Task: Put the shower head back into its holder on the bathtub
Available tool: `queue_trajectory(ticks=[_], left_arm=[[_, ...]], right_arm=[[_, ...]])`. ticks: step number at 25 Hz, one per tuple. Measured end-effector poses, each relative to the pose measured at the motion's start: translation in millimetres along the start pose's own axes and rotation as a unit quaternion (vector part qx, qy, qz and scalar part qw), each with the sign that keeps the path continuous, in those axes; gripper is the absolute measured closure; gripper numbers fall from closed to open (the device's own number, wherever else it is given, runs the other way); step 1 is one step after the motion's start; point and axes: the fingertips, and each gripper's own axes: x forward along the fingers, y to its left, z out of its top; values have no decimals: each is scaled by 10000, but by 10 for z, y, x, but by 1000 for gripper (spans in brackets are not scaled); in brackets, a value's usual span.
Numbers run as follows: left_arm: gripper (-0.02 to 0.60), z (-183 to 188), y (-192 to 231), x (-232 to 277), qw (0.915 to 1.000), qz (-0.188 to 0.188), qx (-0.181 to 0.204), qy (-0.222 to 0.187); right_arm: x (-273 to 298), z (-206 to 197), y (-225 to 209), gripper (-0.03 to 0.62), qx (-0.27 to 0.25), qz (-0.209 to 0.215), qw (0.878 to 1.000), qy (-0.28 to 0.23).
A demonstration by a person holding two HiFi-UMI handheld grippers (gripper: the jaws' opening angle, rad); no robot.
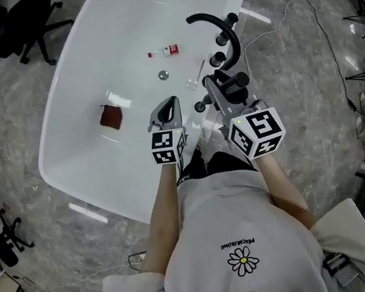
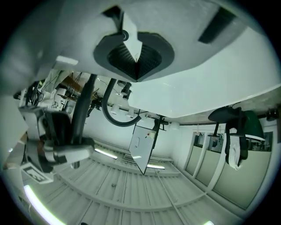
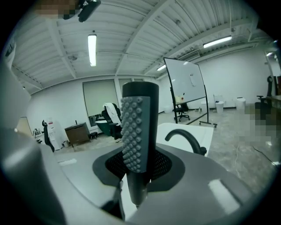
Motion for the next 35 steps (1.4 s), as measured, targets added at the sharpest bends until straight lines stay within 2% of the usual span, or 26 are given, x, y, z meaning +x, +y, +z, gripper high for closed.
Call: queue_trajectory(ticks=[9,15,20,23,35], left_arm=[[581,-135,34,93,9996,-241,-137,62],[581,-338,114,154,9991,-115,-225,336],[581,-477,231,134,9980,-154,-517,340],[581,-526,277,130,9972,-70,-645,370],[581,-549,110,248,9964,-261,-697,397]], right_arm=[[422,-1100,-72,496,-83,-162,9962,857],[720,-1614,-327,496,-45,-379,9896,1384],[841,-1982,-385,497,65,-463,9823,1814],[808,-2114,-343,497,-38,-447,9802,1929],[740,-2269,-138,497,-664,-26,9711,2292]])
